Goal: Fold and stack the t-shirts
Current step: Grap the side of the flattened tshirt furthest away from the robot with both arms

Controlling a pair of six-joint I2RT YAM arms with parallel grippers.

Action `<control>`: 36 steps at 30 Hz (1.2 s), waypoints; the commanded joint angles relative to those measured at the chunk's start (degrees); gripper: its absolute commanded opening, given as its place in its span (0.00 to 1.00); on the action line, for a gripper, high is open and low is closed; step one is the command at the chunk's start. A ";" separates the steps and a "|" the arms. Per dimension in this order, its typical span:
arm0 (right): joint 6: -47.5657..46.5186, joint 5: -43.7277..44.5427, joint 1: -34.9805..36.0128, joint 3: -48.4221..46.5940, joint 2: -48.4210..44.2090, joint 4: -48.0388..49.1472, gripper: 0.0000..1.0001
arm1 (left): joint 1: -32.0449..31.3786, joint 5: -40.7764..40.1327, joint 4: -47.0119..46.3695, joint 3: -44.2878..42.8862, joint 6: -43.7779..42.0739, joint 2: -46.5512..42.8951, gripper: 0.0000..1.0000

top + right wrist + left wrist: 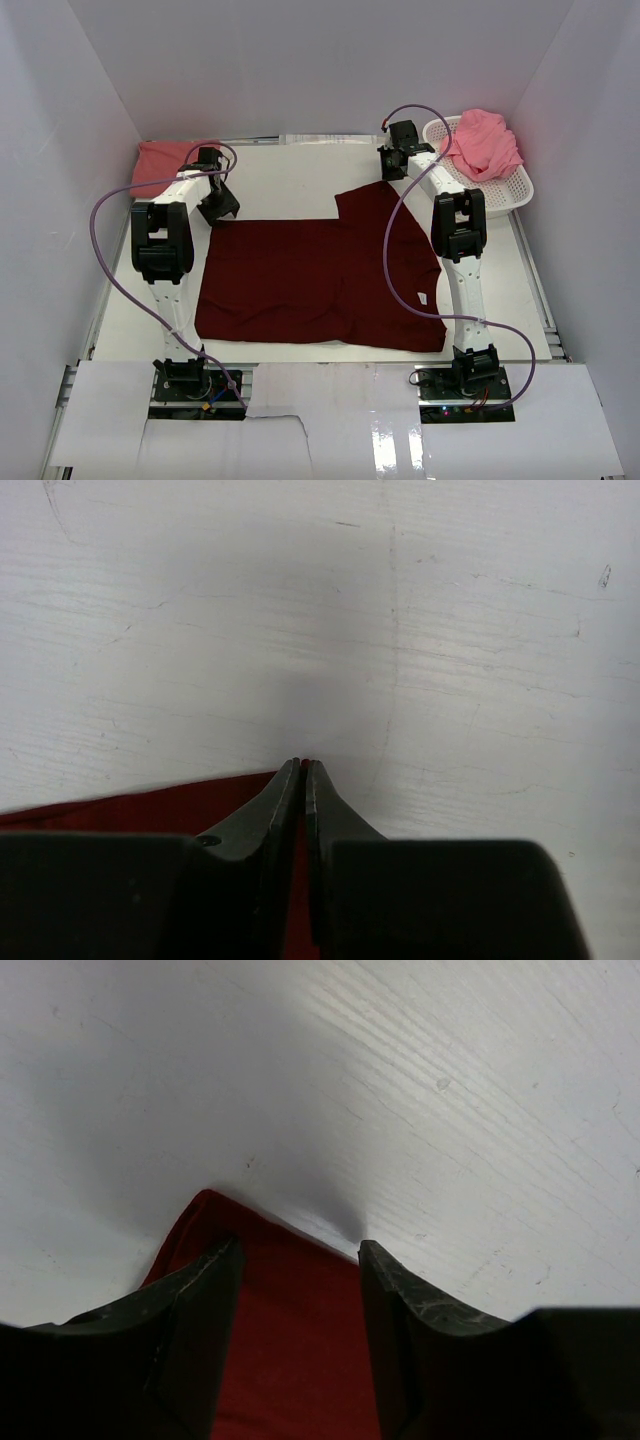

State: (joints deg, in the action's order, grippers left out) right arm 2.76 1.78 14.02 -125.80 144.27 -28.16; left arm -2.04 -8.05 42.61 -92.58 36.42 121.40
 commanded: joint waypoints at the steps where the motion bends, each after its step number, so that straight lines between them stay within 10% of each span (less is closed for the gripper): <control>1: -0.57 0.59 0.13 1.08 -1.53 -2.95 0.10 | 0.37 -1.09 0.81 0.21 -0.30 -3.89 0.61; 27: -0.57 -0.90 0.13 0.91 -1.36 -3.74 0.09 | 0.64 -6.10 3.00 -3.84 -3.03 4.28 0.58; 30: -0.57 -0.90 0.13 0.91 -1.53 -3.83 0.08 | 0.64 -5.31 3.01 -3.93 -3.03 4.72 0.35; 32: -0.74 -0.82 0.13 0.82 -1.62 -3.92 0.08 | 0.73 -5.22 3.01 -3.49 -2.94 4.37 0.00; 36: -0.83 -1.16 0.13 -0.93 -1.62 -4.18 0.08 | 0.99 -5.13 3.09 -3.75 -3.03 3.84 0.00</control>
State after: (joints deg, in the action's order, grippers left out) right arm 2.76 1.23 14.00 -125.82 144.24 -28.38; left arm -1.78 -13.45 45.41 -96.49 33.43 124.22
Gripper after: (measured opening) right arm 0.086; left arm 0.020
